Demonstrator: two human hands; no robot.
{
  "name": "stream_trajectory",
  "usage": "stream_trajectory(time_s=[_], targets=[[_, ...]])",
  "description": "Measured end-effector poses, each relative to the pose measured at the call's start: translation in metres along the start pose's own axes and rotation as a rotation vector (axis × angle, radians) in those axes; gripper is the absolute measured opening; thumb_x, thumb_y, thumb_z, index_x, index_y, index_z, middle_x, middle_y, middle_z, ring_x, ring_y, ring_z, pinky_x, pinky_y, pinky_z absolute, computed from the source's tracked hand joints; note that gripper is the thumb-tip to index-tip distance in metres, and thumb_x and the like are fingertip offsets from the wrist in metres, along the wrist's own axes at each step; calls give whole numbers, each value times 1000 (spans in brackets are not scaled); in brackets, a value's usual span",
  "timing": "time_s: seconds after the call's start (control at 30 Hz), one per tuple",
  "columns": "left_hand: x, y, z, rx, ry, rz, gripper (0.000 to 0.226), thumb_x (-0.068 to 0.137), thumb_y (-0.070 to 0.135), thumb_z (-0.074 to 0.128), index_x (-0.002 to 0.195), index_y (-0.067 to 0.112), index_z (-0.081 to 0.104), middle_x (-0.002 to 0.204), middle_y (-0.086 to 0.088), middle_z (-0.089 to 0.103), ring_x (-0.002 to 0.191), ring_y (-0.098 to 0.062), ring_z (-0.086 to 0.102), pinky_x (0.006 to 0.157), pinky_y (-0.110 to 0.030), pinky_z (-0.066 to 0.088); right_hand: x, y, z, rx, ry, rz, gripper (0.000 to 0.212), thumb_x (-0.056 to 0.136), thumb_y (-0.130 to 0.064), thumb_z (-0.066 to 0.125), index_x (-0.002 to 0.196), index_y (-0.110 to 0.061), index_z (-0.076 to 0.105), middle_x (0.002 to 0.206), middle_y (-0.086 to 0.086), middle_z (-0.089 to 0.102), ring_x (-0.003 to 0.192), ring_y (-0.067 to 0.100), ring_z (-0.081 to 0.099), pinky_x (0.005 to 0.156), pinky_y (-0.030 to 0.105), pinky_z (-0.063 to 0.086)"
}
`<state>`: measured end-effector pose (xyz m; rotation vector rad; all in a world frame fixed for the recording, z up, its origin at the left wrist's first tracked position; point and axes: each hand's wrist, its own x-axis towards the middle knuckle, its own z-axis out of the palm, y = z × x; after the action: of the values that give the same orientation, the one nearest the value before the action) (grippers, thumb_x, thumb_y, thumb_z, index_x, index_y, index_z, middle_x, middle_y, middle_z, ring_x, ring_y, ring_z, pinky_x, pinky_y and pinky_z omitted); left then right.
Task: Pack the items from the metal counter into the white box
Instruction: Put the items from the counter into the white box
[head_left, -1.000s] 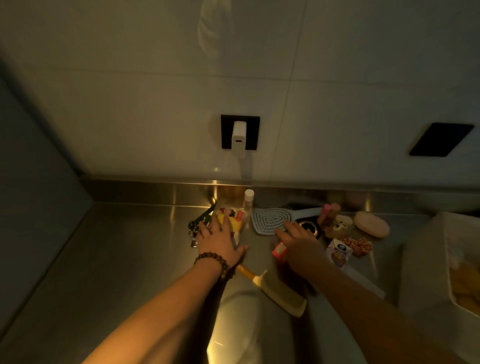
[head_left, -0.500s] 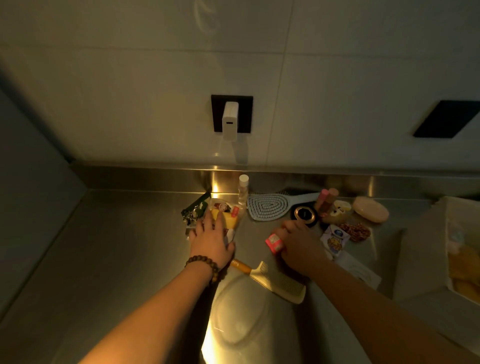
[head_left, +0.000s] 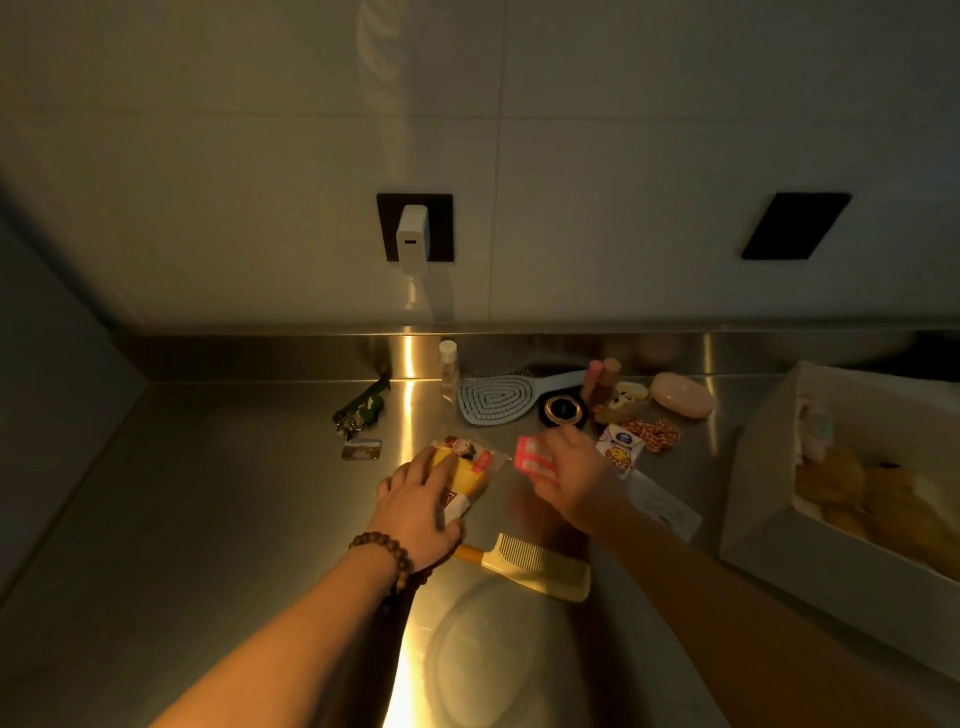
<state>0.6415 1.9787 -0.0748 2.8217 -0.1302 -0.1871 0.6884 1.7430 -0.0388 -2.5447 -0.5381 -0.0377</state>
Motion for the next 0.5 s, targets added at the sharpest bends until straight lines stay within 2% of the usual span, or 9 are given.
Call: stream_trajectory(time_s=[0.1, 0.17, 0.23, 0.3, 0.4, 0.5], targets=[[7, 15, -1, -7, -46, 9, 95, 68, 56, 56, 144, 41, 1, 154, 1, 5, 137, -30, 17, 110, -49, 16, 2, 19, -26, 43, 149, 38, 18, 82, -23, 64, 97, -17, 55, 94, -2, 49, 84, 14, 47, 69, 23, 34], [14, 26, 0, -8, -69, -3, 97, 70, 54, 58, 144, 41, -3, 154, 0, 2, 138, -31, 13, 110, -51, 14, 3, 35, -44, 83, 204, 169, 20, 82, -24, 66, 95, -22, 52, 93, -2, 50, 83, 13, 48, 69, 26, 38], [22, 35, 4, 8, -66, -20, 97, 72, 55, 59, 145, 39, -3, 155, -2, -1, 138, -33, 11, 110, -51, 14, 3, 51, -60, 114, 187, 328, 28, 78, -21, 69, 99, -21, 50, 96, 1, 53, 87, 16, 52, 74, 34, 45], [29, 43, 9, 27, -39, -45, 95, 72, 58, 58, 144, 38, 0, 155, -4, -1, 138, -34, 12, 110, -50, 16, 1, 64, -68, 72, 104, 409, 34, 77, -18, 69, 106, -17, 50, 102, 4, 55, 94, 21, 56, 81, 40, 48], [38, 49, 15, 10, -8, -88, 94, 70, 64, 58, 143, 38, 5, 155, -5, 1, 137, -35, 14, 109, -49, 19, -1, 73, -65, 70, 6, 411, 41, 81, -19, 67, 119, -11, 53, 114, 10, 58, 103, 25, 55, 89, 37, 45], [42, 49, 21, 4, 40, -114, 93, 69, 69, 57, 142, 36, 10, 154, -7, 4, 136, -34, 18, 108, -49, 22, -2, 76, -50, 15, -3, 298, 45, 84, -21, 67, 124, -4, 53, 122, 17, 54, 113, 30, 49, 98, 38, 36]])
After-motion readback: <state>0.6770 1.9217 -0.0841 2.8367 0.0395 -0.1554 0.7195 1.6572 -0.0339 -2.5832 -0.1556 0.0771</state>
